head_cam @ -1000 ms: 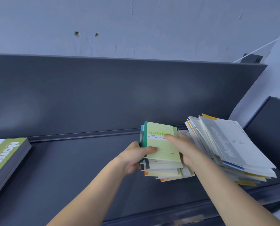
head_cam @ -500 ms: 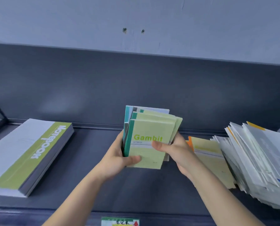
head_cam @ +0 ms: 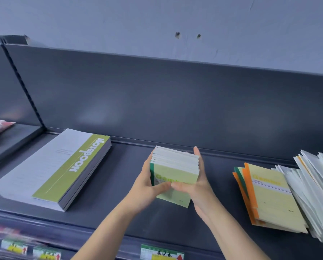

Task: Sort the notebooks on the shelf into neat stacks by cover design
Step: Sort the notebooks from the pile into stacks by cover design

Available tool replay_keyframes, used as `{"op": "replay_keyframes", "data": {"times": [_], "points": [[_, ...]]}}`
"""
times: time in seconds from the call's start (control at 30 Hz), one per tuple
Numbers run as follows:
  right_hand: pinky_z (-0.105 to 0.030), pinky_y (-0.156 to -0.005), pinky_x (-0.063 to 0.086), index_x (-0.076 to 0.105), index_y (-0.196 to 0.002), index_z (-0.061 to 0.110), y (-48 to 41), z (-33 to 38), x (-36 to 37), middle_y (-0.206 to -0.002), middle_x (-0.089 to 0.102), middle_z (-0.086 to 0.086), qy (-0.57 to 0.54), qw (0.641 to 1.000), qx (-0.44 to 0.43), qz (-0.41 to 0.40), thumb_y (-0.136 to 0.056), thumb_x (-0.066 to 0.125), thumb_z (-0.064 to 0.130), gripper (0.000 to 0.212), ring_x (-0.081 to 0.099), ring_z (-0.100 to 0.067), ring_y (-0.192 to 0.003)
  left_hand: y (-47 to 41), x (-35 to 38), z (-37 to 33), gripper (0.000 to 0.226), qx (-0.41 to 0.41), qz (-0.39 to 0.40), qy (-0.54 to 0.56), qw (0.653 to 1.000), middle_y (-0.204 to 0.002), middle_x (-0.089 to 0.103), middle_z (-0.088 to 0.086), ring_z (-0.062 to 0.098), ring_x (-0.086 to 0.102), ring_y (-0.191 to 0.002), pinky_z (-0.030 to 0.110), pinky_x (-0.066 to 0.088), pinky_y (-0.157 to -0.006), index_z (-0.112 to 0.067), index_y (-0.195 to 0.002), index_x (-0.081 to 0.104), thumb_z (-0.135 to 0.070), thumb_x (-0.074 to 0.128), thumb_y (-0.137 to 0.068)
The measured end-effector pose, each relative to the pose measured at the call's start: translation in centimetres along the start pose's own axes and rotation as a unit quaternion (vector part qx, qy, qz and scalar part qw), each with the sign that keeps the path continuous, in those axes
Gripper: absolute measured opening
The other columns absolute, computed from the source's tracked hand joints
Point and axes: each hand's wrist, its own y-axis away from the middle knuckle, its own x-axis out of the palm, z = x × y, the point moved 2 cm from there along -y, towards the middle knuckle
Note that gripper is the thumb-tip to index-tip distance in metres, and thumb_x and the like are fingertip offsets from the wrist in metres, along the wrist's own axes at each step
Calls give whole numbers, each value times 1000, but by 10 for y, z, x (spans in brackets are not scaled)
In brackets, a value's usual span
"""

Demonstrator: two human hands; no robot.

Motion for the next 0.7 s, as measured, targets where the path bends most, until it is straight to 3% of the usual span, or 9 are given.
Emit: {"op": "replay_keyframes", "data": {"times": [0.13,0.23,0.3,0.37,0.43,0.53,0.7], "points": [[-26,-94,48,12,-138,55,-14,1,4,-133,52,14,2,1000,5,27,-54,73,-2,119,53,-6,-118,0,-11,1,72,-11,-14,-43,999,-133,54,-6,5,53,-121,24,44,-102,-24,-142,30,-22,63,-78],[-17,-80,50,27,-130,47,-14,-2,0,-120,59,16,53,996,26,65,-66,73,-9,97,57,-7,-112,-2,-18,-2,63,3,0,-106,994,-136,49,-9,5,48,-124,14,42,-98,-35,-139,28,-12,59,-90],[-16,-79,48,36,-115,38,-11,-7,-5,-122,55,7,120,990,39,69,-79,68,-9,67,52,-12,-118,-1,-21,-10,61,31,8,-143,989,-128,47,-29,-5,45,-121,12,39,-100,-48,-125,31,-3,57,-92],[-18,-85,45,38,-114,37,-12,-9,-7,-128,51,2,174,982,35,63,-83,66,-3,58,49,-11,-121,-1,-23,-21,60,54,25,-171,984,-110,47,-47,-19,44,-111,3,36,-91,-48,-115,35,2,57,-91],[-24,-92,44,40,-125,31,-17,-6,-3,-128,54,3,154,986,36,47,-84,67,0,58,52,-9,-119,-5,-31,-29,52,52,33,-148,987,-104,56,-39,-20,52,-100,3,40,-83,-41,-111,42,5,56,-91],[-34,-98,45,46,-127,17,-29,-2,13,-122,62,2,55,996,75,-4,-86,67,12,46,59,-13,-112,-15,-50,-37,33,-17,11,-56,998,-101,67,-14,-5,66,-85,12,50,-74,-29,-108,53,0,56,-93],[-35,-77,54,58,-113,8,-45,-13,46,-104,71,-6,36,975,214,-39,-84,71,24,35,68,-22,-93,-36,-74,-29,8,-190,-47,-49,979,-103,72,11,27,69,-87,39,55,-85,-9,-97,64,-10,58,-93]]}}
